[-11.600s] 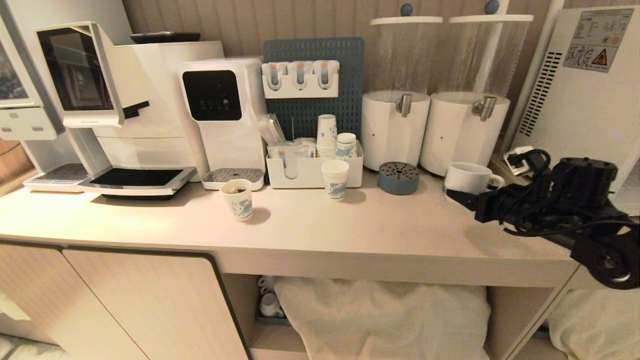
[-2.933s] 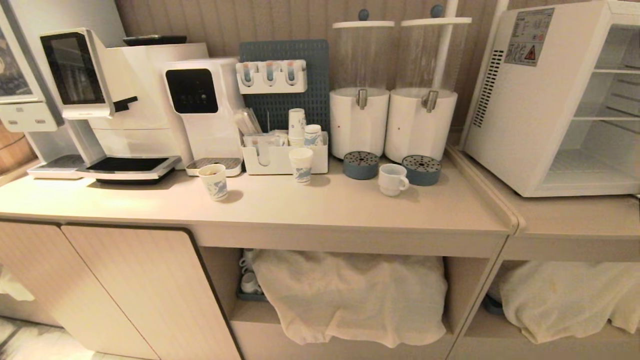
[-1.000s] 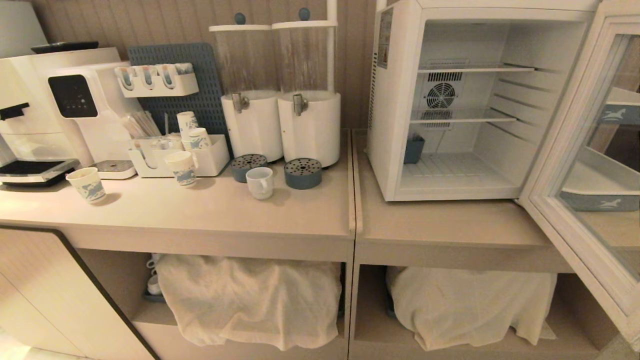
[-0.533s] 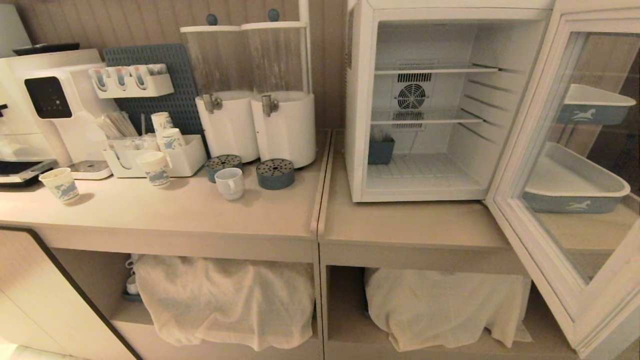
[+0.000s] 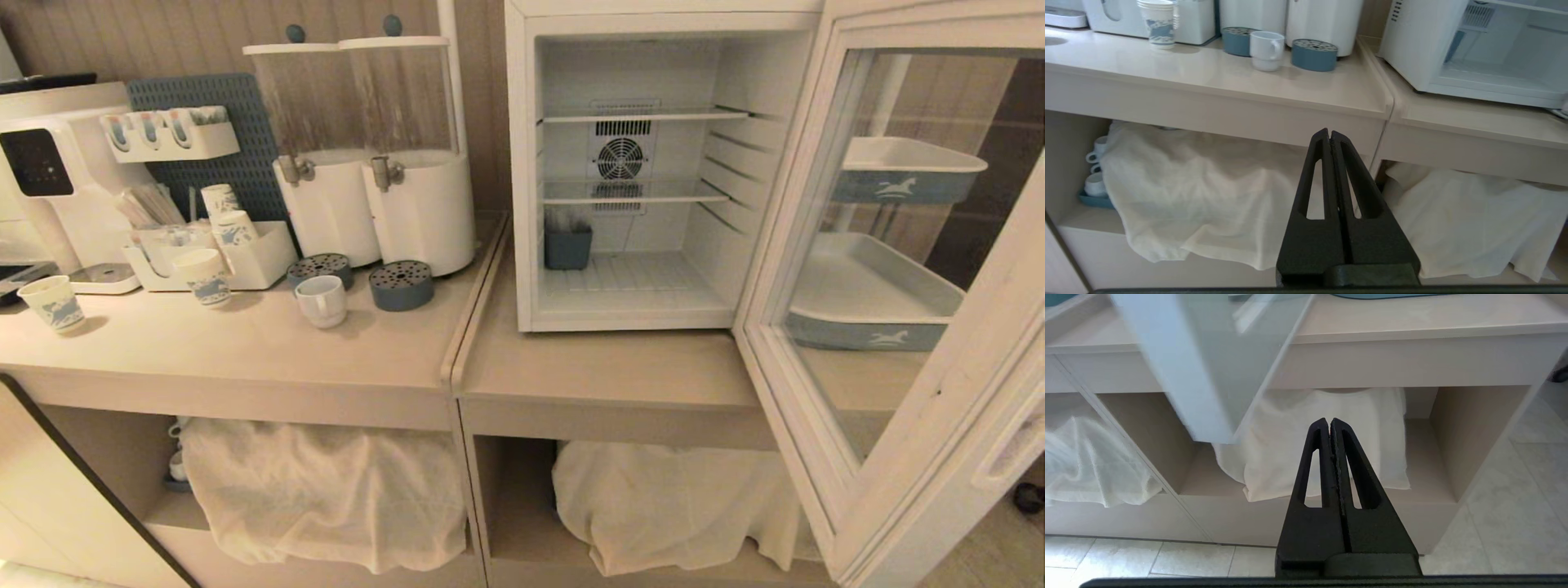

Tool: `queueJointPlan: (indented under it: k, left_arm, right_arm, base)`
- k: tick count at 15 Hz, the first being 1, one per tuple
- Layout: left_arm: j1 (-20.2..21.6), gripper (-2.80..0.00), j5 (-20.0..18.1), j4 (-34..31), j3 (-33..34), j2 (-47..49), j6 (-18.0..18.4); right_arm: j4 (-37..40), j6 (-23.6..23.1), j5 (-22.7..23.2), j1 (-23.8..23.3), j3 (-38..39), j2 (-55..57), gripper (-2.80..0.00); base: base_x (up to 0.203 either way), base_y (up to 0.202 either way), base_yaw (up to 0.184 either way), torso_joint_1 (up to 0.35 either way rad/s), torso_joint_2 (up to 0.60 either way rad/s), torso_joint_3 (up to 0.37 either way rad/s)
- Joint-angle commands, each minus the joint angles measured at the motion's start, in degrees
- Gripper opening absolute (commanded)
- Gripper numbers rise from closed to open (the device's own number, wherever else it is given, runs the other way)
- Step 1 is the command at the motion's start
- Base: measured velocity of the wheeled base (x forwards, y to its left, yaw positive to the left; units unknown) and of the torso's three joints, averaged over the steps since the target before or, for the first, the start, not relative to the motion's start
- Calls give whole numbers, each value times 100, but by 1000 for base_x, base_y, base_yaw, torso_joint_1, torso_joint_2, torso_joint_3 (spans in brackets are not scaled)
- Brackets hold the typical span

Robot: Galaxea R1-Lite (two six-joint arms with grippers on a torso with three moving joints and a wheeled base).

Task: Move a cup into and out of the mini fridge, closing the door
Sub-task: Close the freezer door

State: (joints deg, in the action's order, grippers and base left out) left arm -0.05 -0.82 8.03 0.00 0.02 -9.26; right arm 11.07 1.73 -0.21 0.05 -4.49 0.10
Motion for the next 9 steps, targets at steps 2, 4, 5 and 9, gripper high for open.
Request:
queueJointPlan:
  k: [2,4,5,9]
  left_arm:
    - [-4,-280,3,5,229,-29,-14]
    - [-4,-280,3,5,229,-29,-14]
    - [-4,-280,3,5,229,-29,-14]
    - [-4,-280,3,5,229,-29,-14]
  right_arm:
    - [9,19,-6,-5,-8,8,-280]
    - [-24,5,10,-5,-1,-9,-280]
    - [-25,19,4,-5,-42,-10,-280]
    - [812,410,-62,-5,-2257,144,-280]
  base:
    - [0,-33,0,1,-1,3]
    - [0,0,0,0,0,0]
    - [0,0,0,0,0,0]
    - [0,0,0,0,0,0]
